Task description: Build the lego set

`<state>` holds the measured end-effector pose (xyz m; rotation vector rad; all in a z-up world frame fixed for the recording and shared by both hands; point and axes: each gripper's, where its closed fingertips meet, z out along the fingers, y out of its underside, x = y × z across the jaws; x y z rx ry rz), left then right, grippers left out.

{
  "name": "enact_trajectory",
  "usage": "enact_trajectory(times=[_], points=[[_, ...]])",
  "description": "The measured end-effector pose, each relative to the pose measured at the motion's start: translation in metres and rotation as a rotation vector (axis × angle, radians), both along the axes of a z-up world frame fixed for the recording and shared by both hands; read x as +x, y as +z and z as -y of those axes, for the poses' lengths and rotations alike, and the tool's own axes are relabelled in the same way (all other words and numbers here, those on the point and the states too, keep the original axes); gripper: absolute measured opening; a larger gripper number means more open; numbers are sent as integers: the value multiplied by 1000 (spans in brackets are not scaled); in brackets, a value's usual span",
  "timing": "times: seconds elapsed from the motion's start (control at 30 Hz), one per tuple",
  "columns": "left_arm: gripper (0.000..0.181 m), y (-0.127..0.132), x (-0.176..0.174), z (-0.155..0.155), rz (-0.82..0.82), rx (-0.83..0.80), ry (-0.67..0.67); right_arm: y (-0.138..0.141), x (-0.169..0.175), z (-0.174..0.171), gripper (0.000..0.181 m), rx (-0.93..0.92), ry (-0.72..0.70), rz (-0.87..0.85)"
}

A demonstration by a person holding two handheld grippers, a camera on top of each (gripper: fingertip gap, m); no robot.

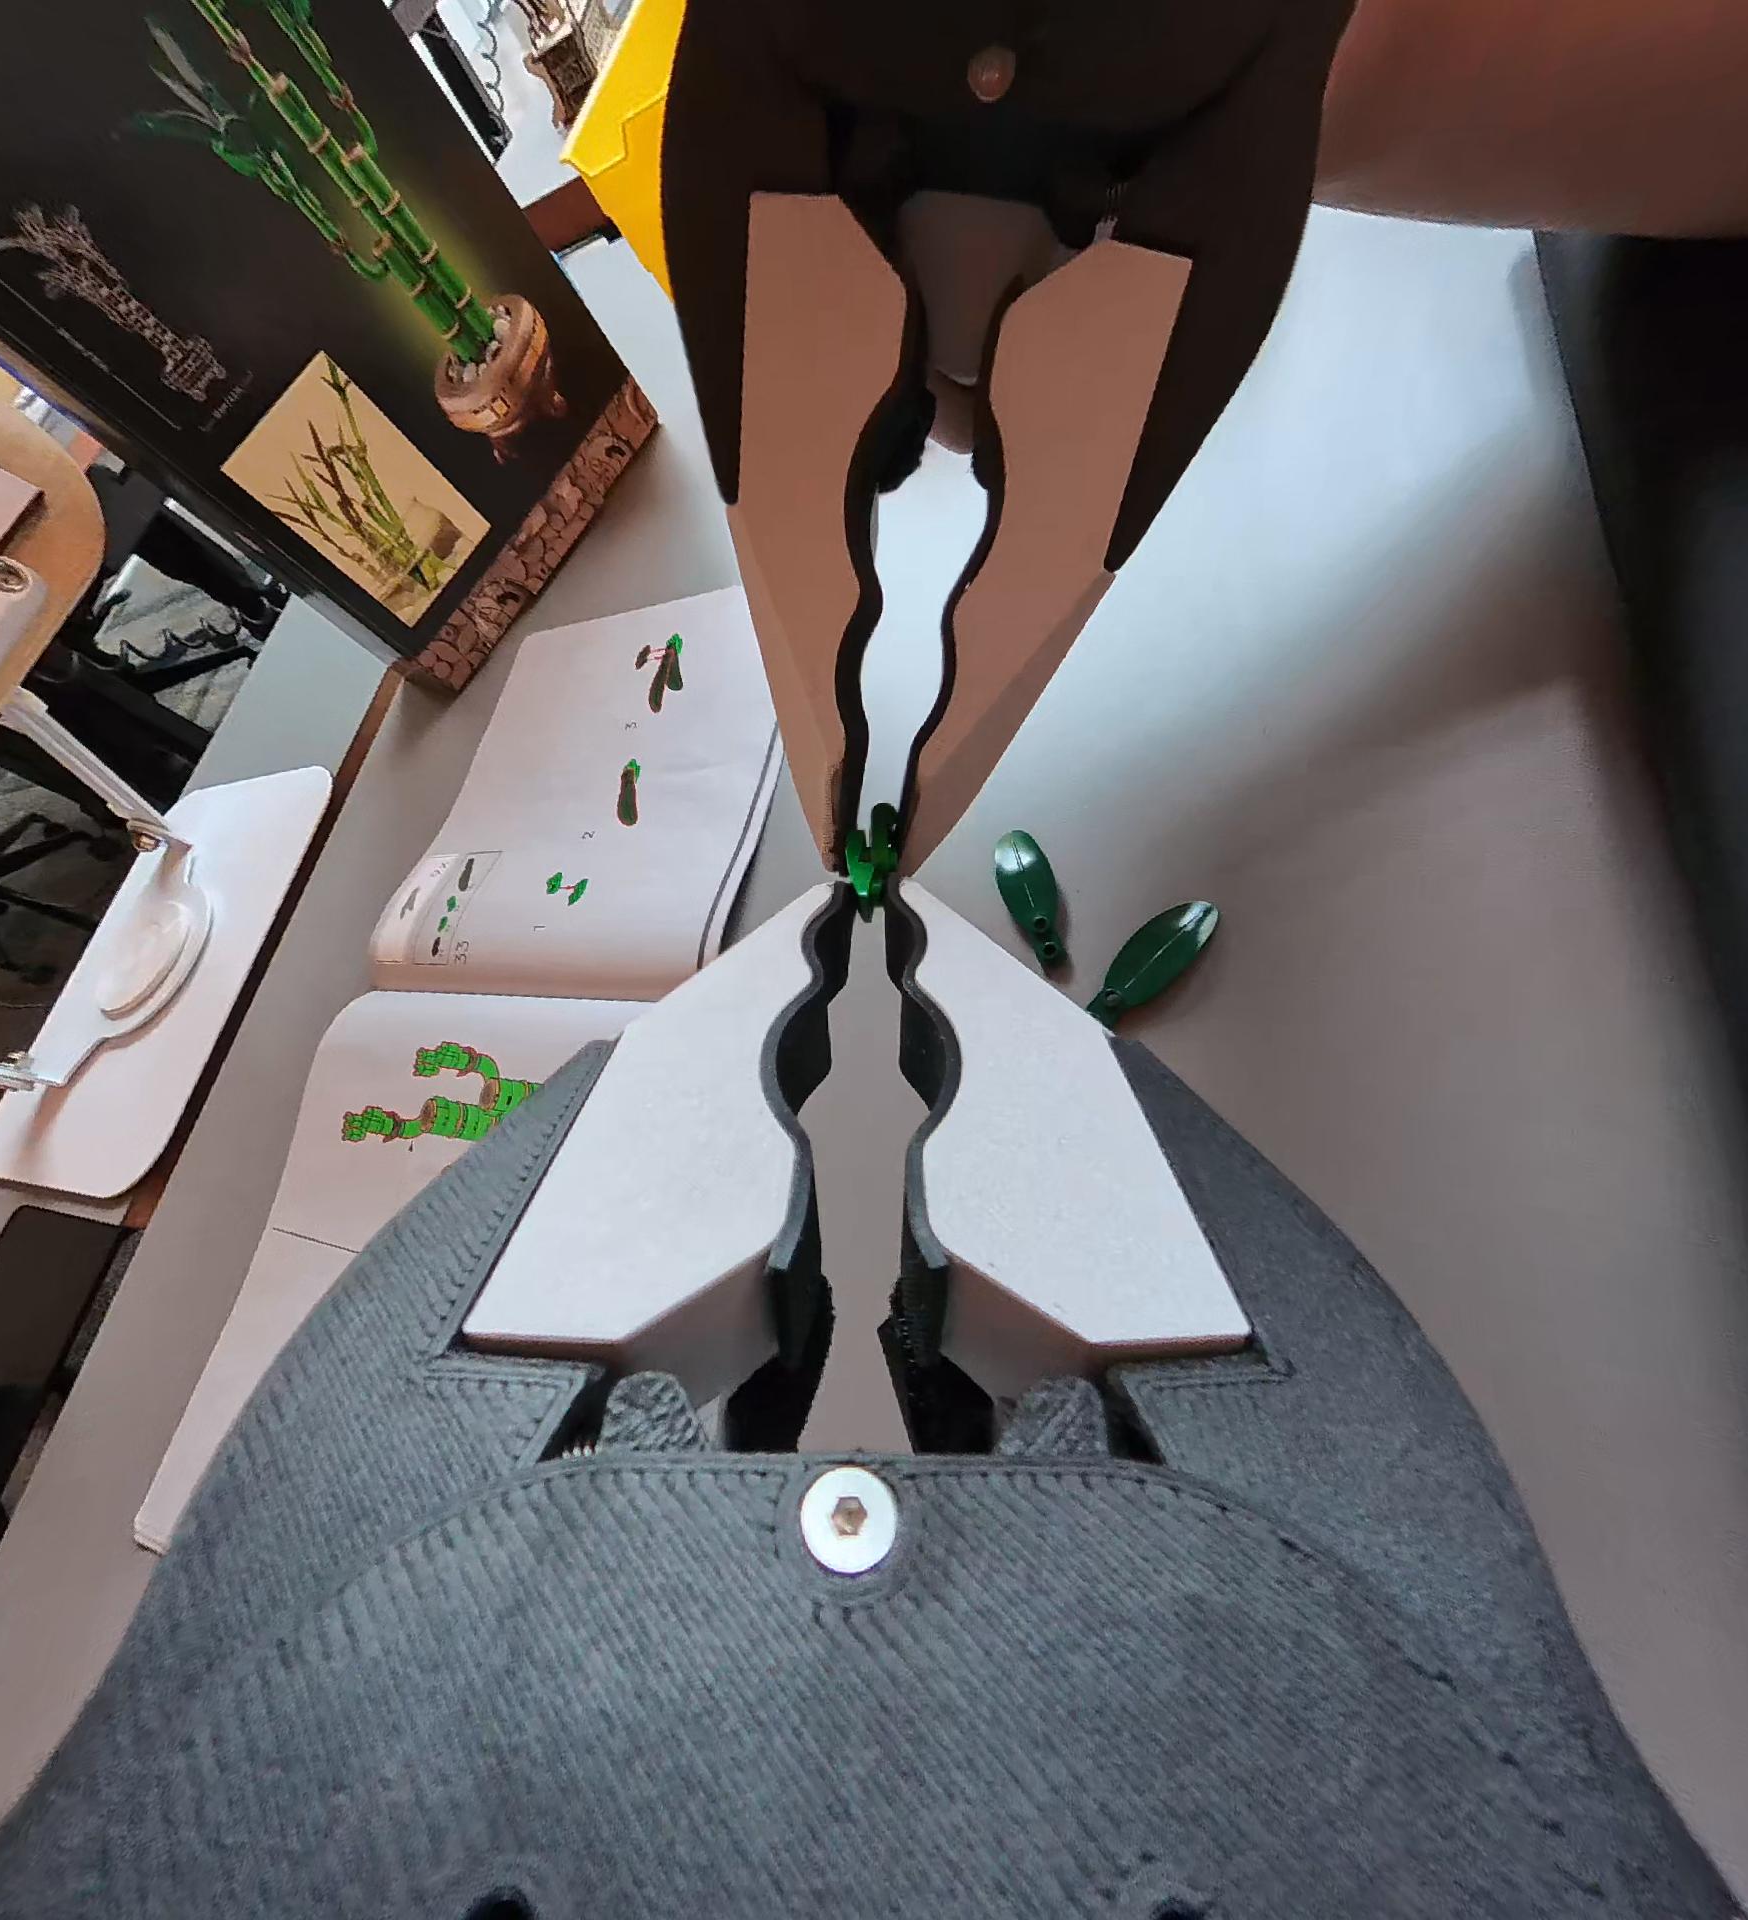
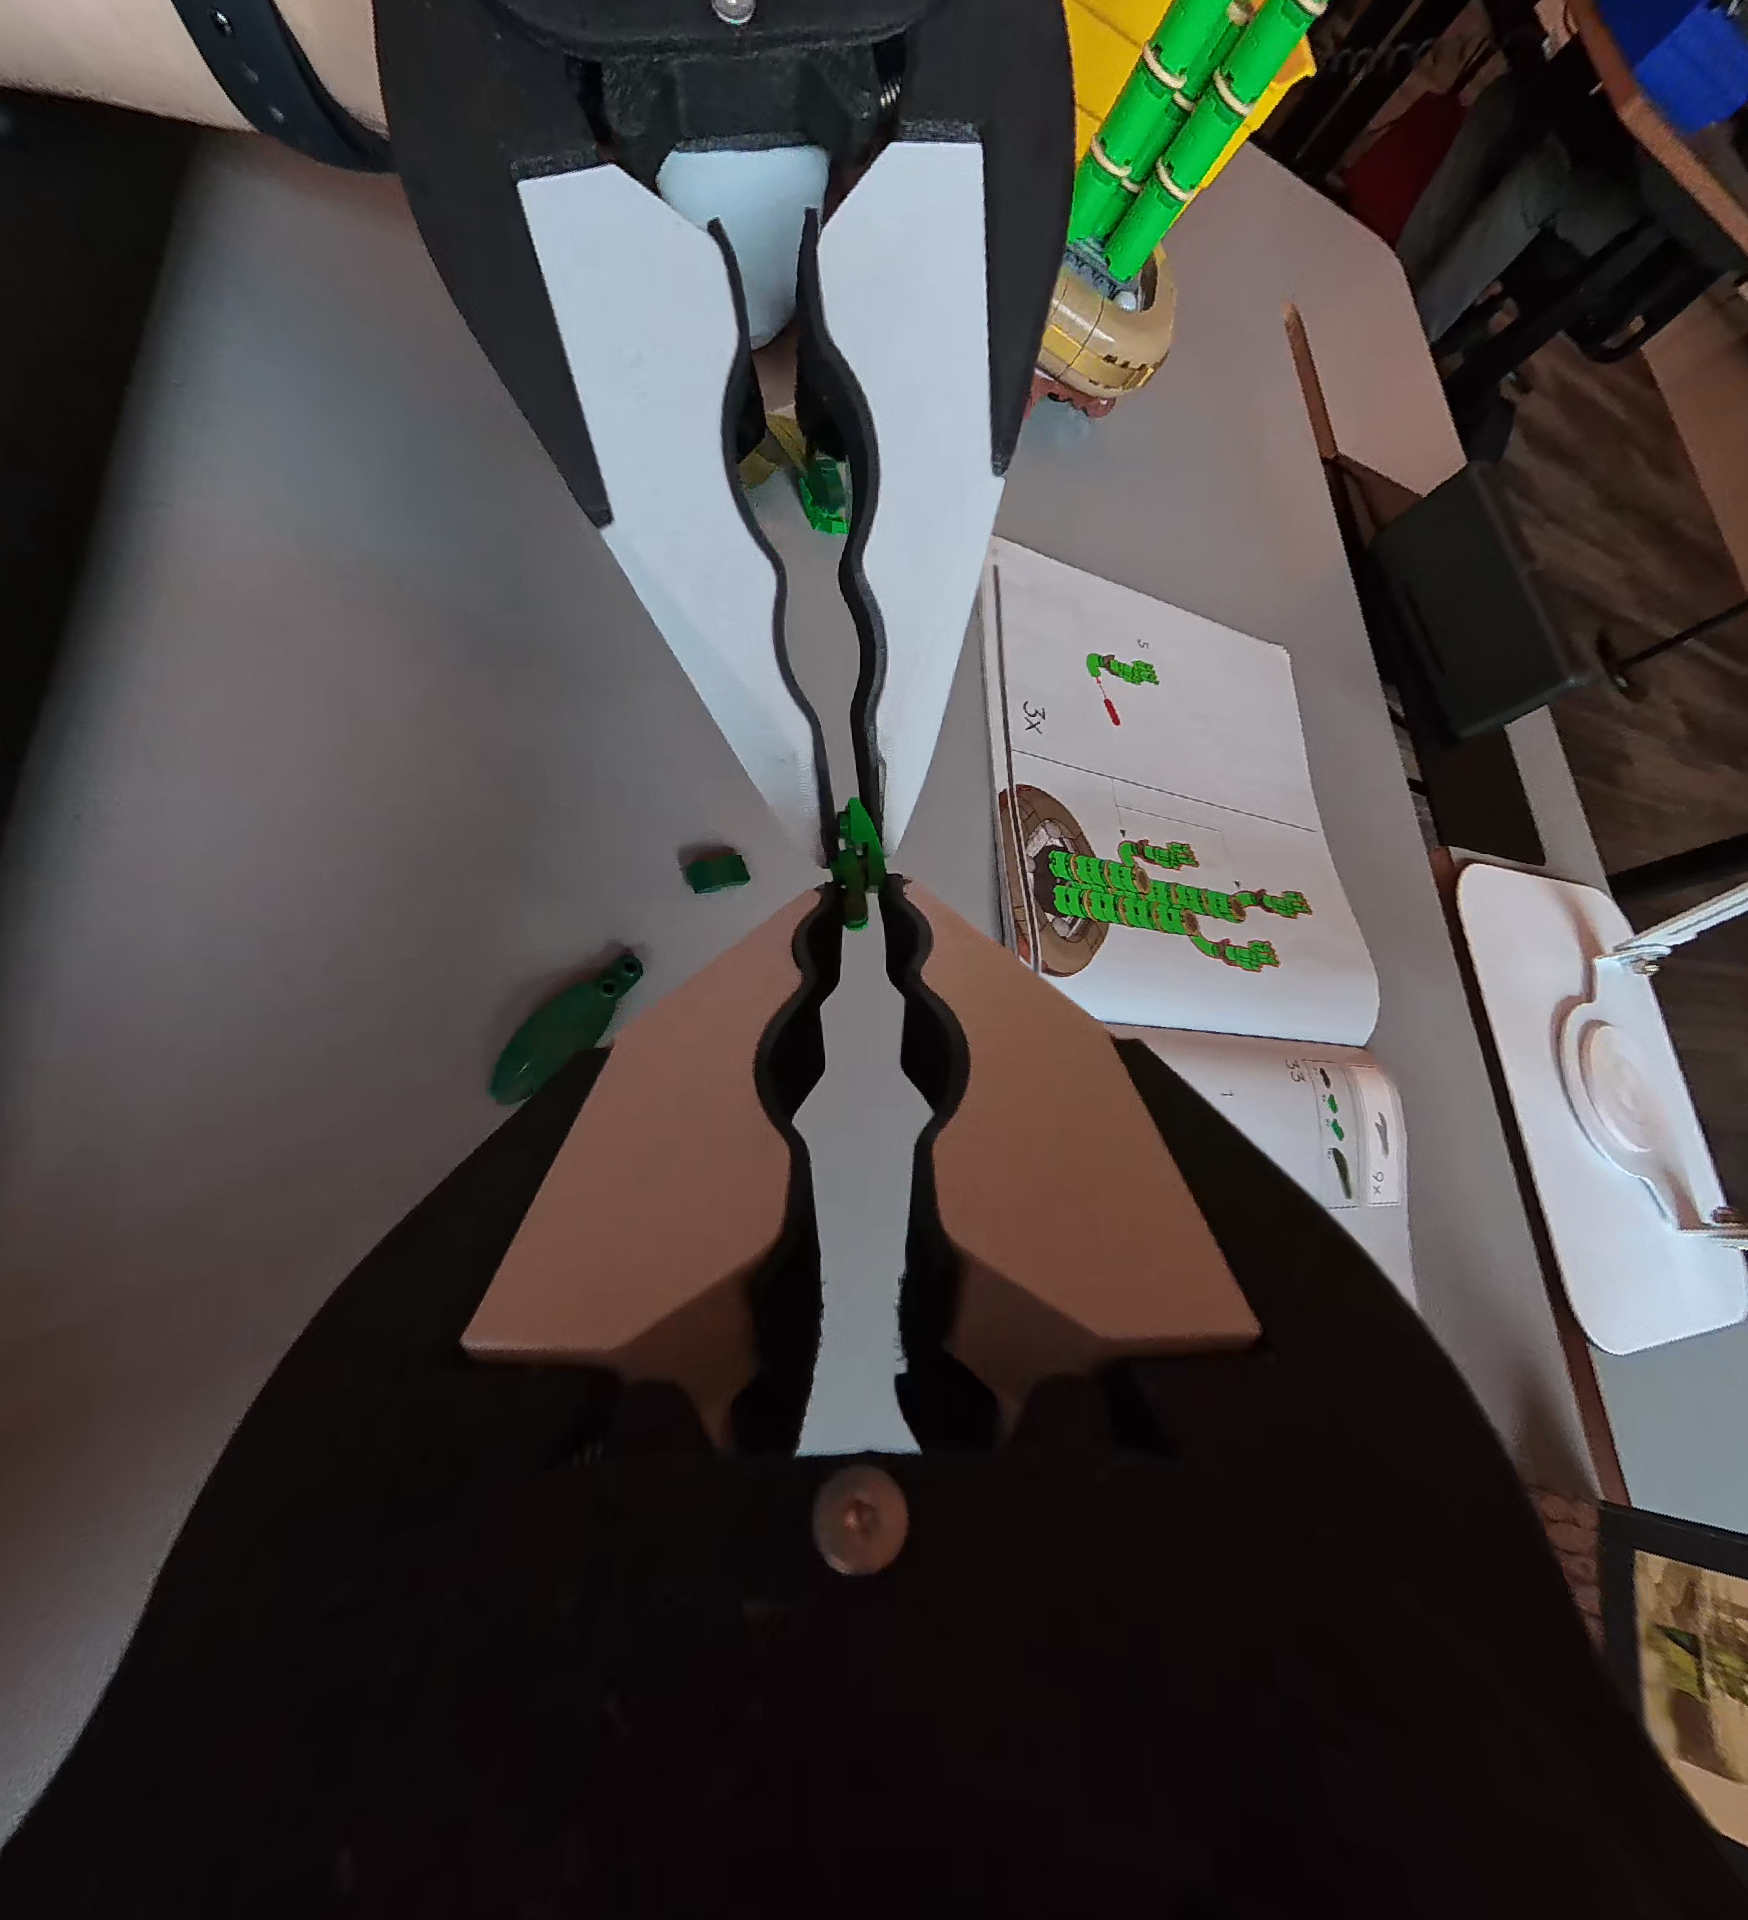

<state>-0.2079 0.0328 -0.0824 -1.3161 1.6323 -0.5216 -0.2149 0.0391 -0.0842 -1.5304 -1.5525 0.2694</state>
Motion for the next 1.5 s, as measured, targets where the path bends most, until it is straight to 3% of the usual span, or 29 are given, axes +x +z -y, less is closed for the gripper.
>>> enact_trajectory(times=[0.53, 1.1, 1.5], points=[[4, 18, 0, 1, 67, 136, -4, 19, -1, 1, 6, 118, -44, 16], [3, 17, -1, -5, 31, 166, 49, 18, -1, -7, 6, 136, -72, -1], [4, -13, -1, -6, -152, 181, 54, -15, 0, -5, 13, 139, -61, 203]])
